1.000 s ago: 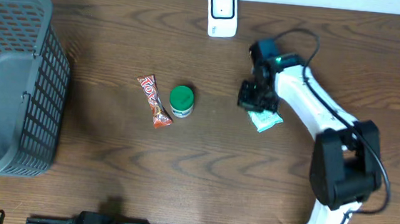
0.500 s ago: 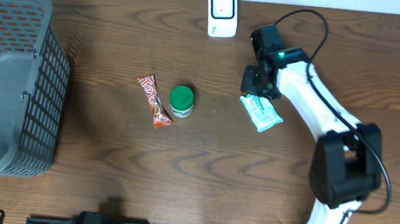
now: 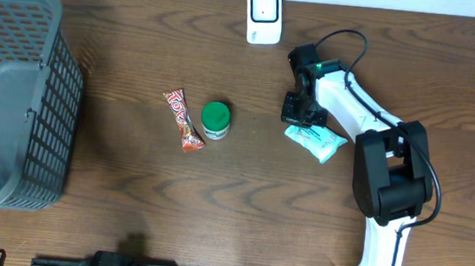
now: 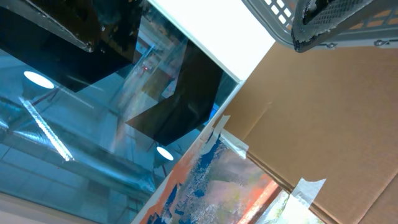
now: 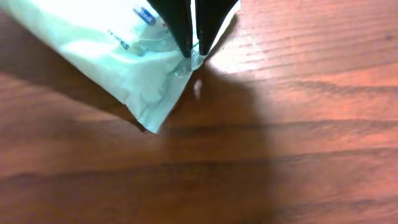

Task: Scan the item barcode
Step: 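Lower the right gripper onto the mint-green pack and grasp it, then lift the mint-green pack and swing it toward the scanner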

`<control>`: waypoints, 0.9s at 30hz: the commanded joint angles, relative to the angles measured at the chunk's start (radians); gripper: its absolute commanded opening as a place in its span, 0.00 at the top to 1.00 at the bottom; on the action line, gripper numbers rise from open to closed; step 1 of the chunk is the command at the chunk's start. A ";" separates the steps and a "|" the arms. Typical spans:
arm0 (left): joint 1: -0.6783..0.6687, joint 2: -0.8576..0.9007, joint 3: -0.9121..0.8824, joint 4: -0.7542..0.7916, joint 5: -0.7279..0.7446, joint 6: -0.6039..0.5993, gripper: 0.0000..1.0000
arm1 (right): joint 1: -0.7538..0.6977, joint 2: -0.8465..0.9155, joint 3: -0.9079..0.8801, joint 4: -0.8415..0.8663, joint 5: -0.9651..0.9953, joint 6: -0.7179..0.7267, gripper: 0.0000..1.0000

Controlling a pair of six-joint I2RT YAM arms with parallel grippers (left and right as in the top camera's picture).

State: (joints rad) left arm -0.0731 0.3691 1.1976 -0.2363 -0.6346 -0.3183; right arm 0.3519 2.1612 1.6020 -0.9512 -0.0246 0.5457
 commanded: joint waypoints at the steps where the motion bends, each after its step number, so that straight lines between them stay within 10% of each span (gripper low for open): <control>1: 0.005 -0.002 -0.006 0.003 -0.002 -0.010 0.02 | 0.002 -0.128 0.079 -0.052 -0.029 -0.013 0.98; 6: 0.005 -0.002 -0.006 0.003 -0.002 -0.010 0.02 | 0.002 -0.274 0.098 -0.134 -0.026 -0.055 0.43; 21: 0.005 -0.002 -0.006 0.003 -0.002 -0.010 0.02 | 0.097 -0.351 0.016 -0.383 0.228 -0.050 0.01; 27: 0.005 -0.002 -0.006 0.003 -0.002 -0.010 0.02 | 0.191 -0.349 -0.072 -0.334 0.467 0.104 0.01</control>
State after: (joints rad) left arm -0.0731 0.3691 1.1976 -0.2359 -0.6346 -0.3183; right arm 0.5091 1.8019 1.5749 -1.3067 0.2558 0.5396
